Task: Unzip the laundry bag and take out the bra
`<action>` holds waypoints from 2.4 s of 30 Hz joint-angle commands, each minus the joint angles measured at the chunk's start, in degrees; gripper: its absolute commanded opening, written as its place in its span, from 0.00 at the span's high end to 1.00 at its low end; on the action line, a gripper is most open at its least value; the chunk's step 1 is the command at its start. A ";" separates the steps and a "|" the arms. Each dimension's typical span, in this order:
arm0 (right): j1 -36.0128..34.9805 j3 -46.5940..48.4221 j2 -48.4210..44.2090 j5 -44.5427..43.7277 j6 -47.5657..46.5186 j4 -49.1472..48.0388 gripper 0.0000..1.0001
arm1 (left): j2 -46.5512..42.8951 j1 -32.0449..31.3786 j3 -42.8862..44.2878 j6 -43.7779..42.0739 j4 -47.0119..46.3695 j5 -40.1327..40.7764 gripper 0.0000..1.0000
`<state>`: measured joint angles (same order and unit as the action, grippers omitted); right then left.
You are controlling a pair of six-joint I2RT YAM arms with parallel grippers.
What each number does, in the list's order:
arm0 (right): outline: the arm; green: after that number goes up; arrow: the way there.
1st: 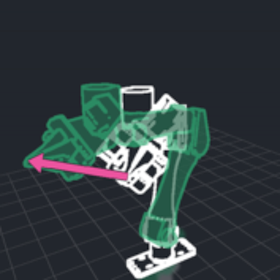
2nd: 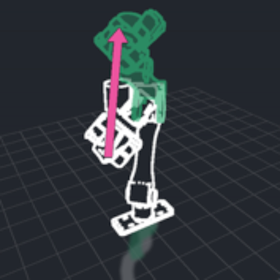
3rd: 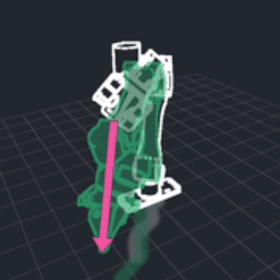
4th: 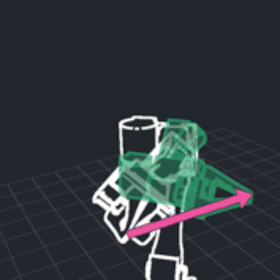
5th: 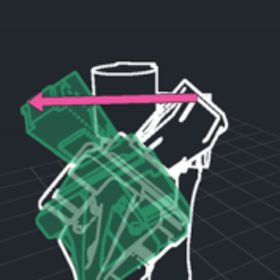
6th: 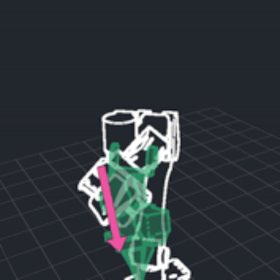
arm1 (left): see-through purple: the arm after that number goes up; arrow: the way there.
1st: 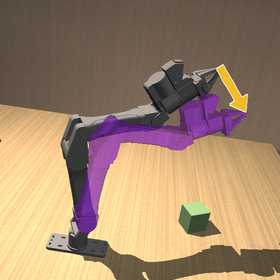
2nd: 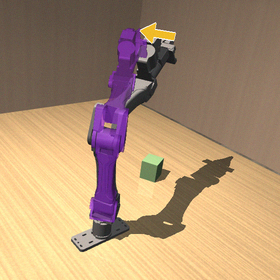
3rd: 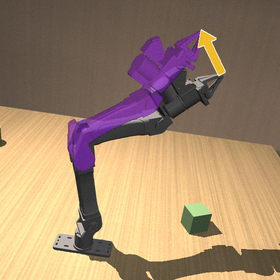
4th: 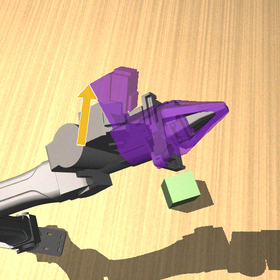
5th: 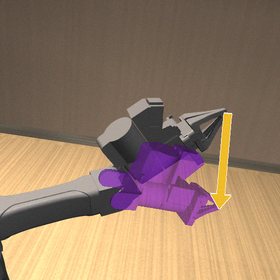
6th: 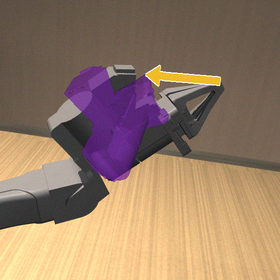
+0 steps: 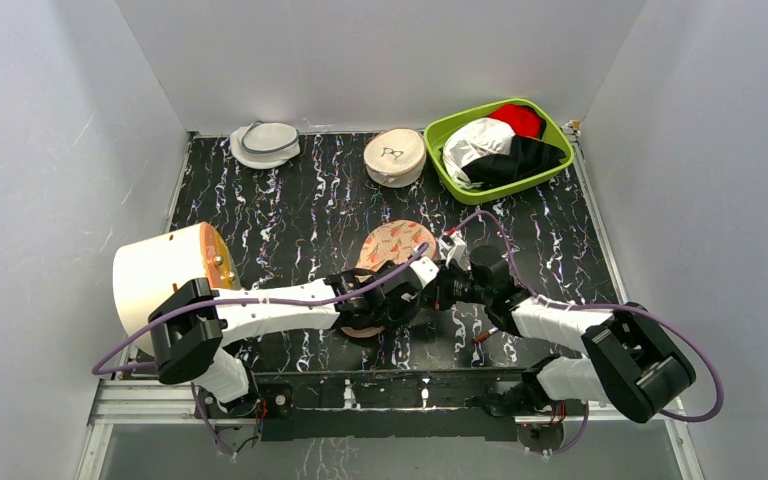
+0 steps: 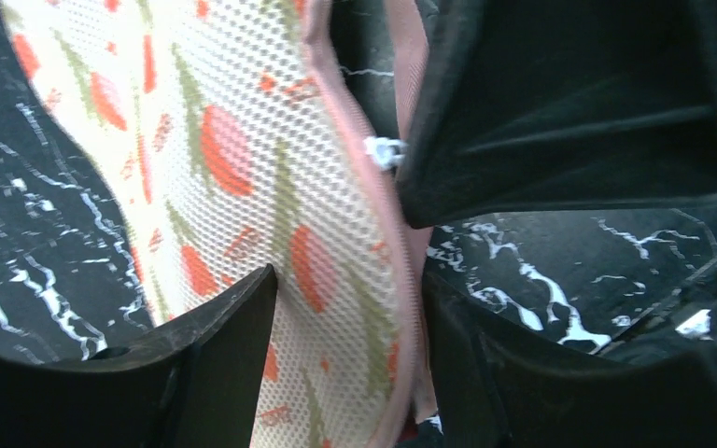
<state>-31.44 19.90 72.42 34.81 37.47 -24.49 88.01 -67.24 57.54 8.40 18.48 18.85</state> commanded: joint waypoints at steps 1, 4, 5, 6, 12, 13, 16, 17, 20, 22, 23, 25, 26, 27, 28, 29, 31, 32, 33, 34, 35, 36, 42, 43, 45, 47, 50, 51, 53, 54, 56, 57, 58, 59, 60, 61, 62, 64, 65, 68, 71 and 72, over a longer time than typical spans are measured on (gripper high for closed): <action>-0.41 -1.93 -3.22 -0.71 0.40 -4.42 1.00 | -1.58 0.09 1.45 0.91 2.17 6.80 0.49; -0.43 -2.14 -4.30 -1.88 -0.40 -2.62 1.00 | -3.05 0.10 0.43 1.10 2.04 6.89 0.63; -0.46 -2.22 -4.68 -2.38 -0.55 -2.05 1.00 | -3.38 0.09 0.12 1.17 2.25 6.98 0.68; -0.46 -2.31 -5.26 -3.10 -0.68 -1.62 1.00 | -3.70 0.09 -0.15 1.25 2.61 7.17 0.74; -0.42 -1.83 -8.19 -9.15 -1.59 3.16 1.00 | -6.19 0.09 -1.60 2.37 4.63 10.53 0.91; -0.46 -1.45 -8.50 -10.34 -2.01 4.64 1.00 | -6.94 0.09 -2.10 2.62 4.51 10.94 0.92; -0.39 -0.75 -9.63 -14.77 -3.62 8.81 1.00 | -9.18 0.09 -4.42 3.09 3.82 11.95 0.97; -0.32 -0.74 -10.01 -16.15 -4.16 9.86 1.00 | -9.32 0.09 -5.13 3.23 3.71 12.40 0.98; 0.30 1.67 -10.94 -20.16 -6.25 14.12 1.00 | -11.41 0.09 -6.70 5.18 4.83 16.68 1.00; 1.11 2.48 -11.39 -22.72 -7.38 16.51 1.00 | -11.29 0.10 -7.53 7.11 6.81 21.14 1.00; 1.71 2.88 -11.38 -23.40 -7.86 17.64 1.00 | -11.14 0.09 -8.07 7.75 7.50 22.71 1.00; 3.83 3.84 -10.92 -23.94 -9.04 19.82 1.00 | -10.74 0.09 -8.82 9.06 8.83 25.11 1.00; 5.13 4.40 -10.53 -23.62 -9.73 20.95 1.00 | -10.50 0.09 -8.71 9.85 9.59 26.06 1.00; 6.68 5.02 -10.13 -23.07 -10.40 22.15 1.00 | -10.29 0.09 -8.21 10.59 10.43 26.32 1.00; 8.13 5.47 -9.77 -22.25 -11.05 22.88 1.00 | -10.16 0.09 -7.99 11.00 10.80 26.66 1.00; 9.69 5.68 -9.49 -21.19 -11.64 23.29 1.00 | -10.14 0.09 -7.96 11.51 10.99 27.05 1.00; 12.03 5.89 -9.04 -19.01 -12.11 23.39 1.00 | -10.39 0.09 -8.12 12.36 10.99 27.26 0.97; 12.47 6.04 -8.86 -17.62 -12.28 23.28 1.00 | -10.58 0.11 -8.17 12.42 10.86 26.90 0.95; 12.54 6.29 -8.66 -15.81 -12.56 23.20 1.00 | -10.88 0.10 -8.28 12.27 10.66 26.26 0.92; 12.54 6.32 -8.50 -13.65 -12.58 22.67 1.00 | -11.17 0.11 -8.25 11.58 10.21 25.50 0.87; 12.54 6.13 -8.40 -11.16 -12.33 21.65 1.00 | -11.45 0.10 -8.35 10.75 9.76 24.75 0.79; 12.49 5.81 -8.40 -8.96 -12.00 20.43 1.00 | -11.66 0.09 -8.47 9.73 8.95 23.70 0.70; 11.83 3.35 -10.56 -2.84 -9.02 16.53 1.00 | -11.40 0.09 -5.80 6.47 8.73 19.43 0.15; 11.65 2.62 -11.10 -2.07 -8.33 15.78 1.00 | -11.63 0.09 -4.99 6.19 8.40 17.78 0.08; 11.01 1.22 -12.01 -0.72 -6.54 13.06 1.00 | -11.97 0.09 -3.37 4.38 6.85 12.12 0.02; 10.21 0.53 -12.67 0.03 -4.82 10.49 1.00 | -11.52 0.14 -0.96 3.00 5.43 6.84 0.01; 8.87 -2.77 -12.92 0.30 -2.84 7.20 1.00 | -9.93 0.09 1.82 2.41 2.81 1.36 0.02; 8.46 -3.05 -12.81 0.34 -2.50 6.39 1.00 | -8.08 0.09 2.57 2.34 1.92 0.27 0.02; 7.88 -3.36 -12.53 0.56 -2.05 5.25 1.00 | -5.35 0.09 4.13 2.24 0.41 -0.95 0.02; 7.55 -3.52 -12.37 0.68 -1.83 4.73 1.00 | -3.75 0.09 5.07 2.11 0.24 -1.29 0.02; 7.01 -3.92 -12.19 1.12 -1.25 3.47 1.00 | 0.26 0.09 7.32 1.57 0.32 -1.53 0.04; 6.80 -4.15 -12.26 1.30 -0.92 2.83 1.00 | 1.86 0.09 8.35 1.19 0.55 -1.35 0.05; 6.62 -4.41 -12.35 1.39 -0.66 2.43 1.00 | 3.28 0.08 9.32 0.56 0.80 -1.21 0.06; 6.46 -4.64 -12.51 1.40 -0.50 1.95 1.00 | 4.70 0.09 10.13 -0.04 1.11 -0.98 0.07; 6.45 -4.81 -12.78 1.40 -0.32 1.66 1.00 | 6.06 0.09 10.96 -0.60 1.57 -0.87 0.09; 6.35 -5.04 -12.90 1.40 -0.28 1.41 1.00 | 7.17 0.09 11.66 -1.03 1.90 -0.59 0.12; 6.31 -5.19 -13.00 1.43 -0.24 1.27 1.00 | 8.06 0.09 12.12 -1.52 2.11 -0.40 0.16; 6.35 -5.48 -13.17 1.40 -0.36 1.21 1.00 | 9.19 0.08 12.49 -2.41 2.38 0.47 0.26; 6.33 -5.63 -13.23 1.36 -0.30 1.14 1.00 | 9.46 0.09 12.51 -2.51 2.62 1.50 0.32; 6.32 -5.95 -13.36 0.88 -0.71 1.45 1.00 | 9.15 0.09 12.04 -2.74 3.37 4.77 0.46; 6.35 -5.78 -13.31 -0.15 -1.45 2.60 1.00 | 7.58 0.09 10.52 -3.51 3.40 6.38 0.64; 6.31 -5.63 -13.23 -0.47 -1.82 3.07 1.00 | 6.88 0.09 9.90 -3.79 3.25 6.79 0.68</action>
<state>-24.75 13.78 60.34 35.03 36.69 -18.24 98.70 -67.24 67.68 6.24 20.32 21.96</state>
